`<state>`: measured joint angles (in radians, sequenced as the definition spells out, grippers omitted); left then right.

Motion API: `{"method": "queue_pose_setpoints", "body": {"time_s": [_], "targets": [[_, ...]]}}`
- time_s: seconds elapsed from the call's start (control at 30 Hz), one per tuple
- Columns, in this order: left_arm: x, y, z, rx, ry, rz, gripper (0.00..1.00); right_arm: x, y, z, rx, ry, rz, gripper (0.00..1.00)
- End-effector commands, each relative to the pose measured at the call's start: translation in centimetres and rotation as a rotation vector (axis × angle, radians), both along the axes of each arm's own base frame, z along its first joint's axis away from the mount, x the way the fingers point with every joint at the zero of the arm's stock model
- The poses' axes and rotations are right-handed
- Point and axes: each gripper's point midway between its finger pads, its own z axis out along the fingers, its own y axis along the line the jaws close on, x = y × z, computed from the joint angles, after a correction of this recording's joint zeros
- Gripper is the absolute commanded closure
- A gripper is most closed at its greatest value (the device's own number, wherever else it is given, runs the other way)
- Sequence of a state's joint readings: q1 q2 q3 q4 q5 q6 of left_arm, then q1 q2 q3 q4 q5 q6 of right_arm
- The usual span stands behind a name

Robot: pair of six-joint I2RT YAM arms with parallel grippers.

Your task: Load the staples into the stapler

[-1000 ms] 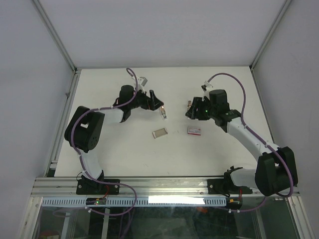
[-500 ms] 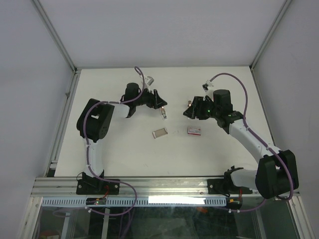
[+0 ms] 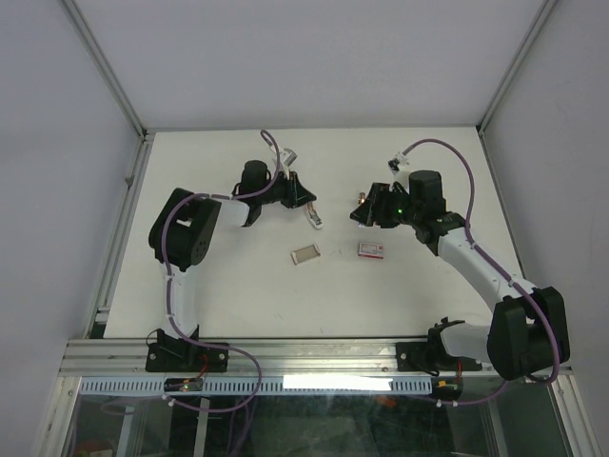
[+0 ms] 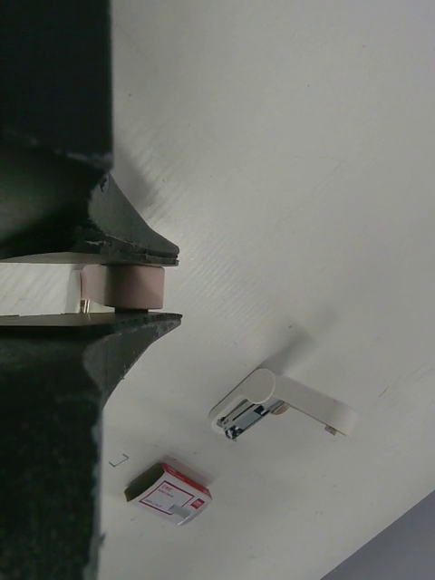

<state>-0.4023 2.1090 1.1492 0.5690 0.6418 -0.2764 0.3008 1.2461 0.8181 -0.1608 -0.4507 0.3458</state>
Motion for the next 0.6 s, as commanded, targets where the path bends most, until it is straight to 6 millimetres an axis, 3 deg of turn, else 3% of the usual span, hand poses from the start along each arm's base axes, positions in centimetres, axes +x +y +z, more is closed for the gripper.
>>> {"method": "queue_pose_setpoints", "body": {"time_s": [0.0, 0.13, 0.23, 0.43, 0.57], "targets": [[0.4, 0.0, 3.0, 0.009, -0.151, 0.038, 0.9, 0.5, 0.1, 1.6, 0.034, -0.061, -0.001, 0.41], [-0.3, 0.8, 5.0, 0.001, -0.216, 0.139, 1.0, 0.3, -0.2, 1.7, 0.028, -0.066, -0.014, 0.41], [-1.6, 1.6, 8.2, -0.037, -0.289, 0.246, 1.0, 0.1, -0.5, 1.6, 0.021, -0.068, -0.028, 0.41], [-5.5, 4.6, 11.5, -0.141, -0.273, 0.475, 1.0, -1.3, -0.4, 1.1, 0.052, 0.027, -0.051, 0.41], [-8.7, 6.0, 11.9, -0.159, -0.182, 0.637, 1.0, -3.6, 1.0, 0.5, 0.125, 0.081, -0.009, 0.41]]}}
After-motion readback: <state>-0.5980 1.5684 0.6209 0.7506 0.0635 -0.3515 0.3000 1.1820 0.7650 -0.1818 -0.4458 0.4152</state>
